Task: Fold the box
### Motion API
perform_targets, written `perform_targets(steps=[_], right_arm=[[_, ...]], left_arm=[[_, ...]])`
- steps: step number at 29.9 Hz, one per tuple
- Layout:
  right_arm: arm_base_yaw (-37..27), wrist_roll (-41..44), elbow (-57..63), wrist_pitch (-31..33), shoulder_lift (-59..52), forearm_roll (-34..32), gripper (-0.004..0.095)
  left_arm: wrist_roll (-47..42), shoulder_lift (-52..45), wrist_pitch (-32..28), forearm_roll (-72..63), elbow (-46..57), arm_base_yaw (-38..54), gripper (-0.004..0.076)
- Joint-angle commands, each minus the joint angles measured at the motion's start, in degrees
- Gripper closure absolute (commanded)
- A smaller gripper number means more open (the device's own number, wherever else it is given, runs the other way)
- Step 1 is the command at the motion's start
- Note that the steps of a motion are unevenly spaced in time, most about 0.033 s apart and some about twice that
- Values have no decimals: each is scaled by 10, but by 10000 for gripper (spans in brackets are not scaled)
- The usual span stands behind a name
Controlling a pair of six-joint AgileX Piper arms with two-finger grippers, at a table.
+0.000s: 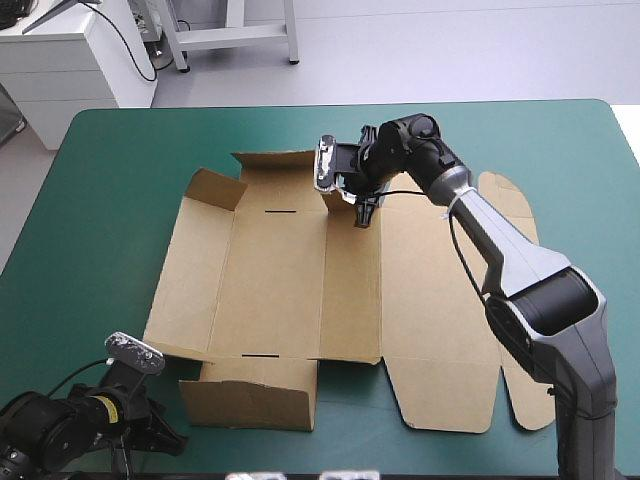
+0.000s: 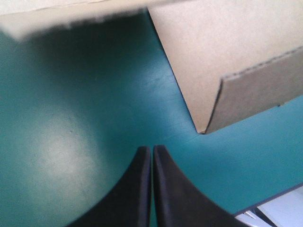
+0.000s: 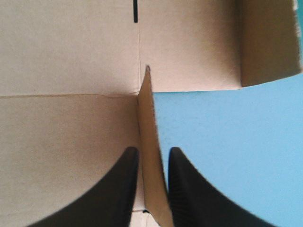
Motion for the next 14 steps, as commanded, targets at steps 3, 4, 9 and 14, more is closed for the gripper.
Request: perform_targets(steps=[3,4,9,14], right_arm=[[-3,4,-18,-14,-36,4,147],[-3,5,-18,-14,-36,2,114],[-3,34,-18,-14,-36,-18,170],[-3,78,-18,-5,-43,-25,432]], left_arm=[[-5,1,-16,-3,-13,-2,731],[-5,1,-16,-3,-13,-2,731],[-5,1,-16,-3,-13,-2,731],[-5,1,-16,-2,-13,-2,731]])
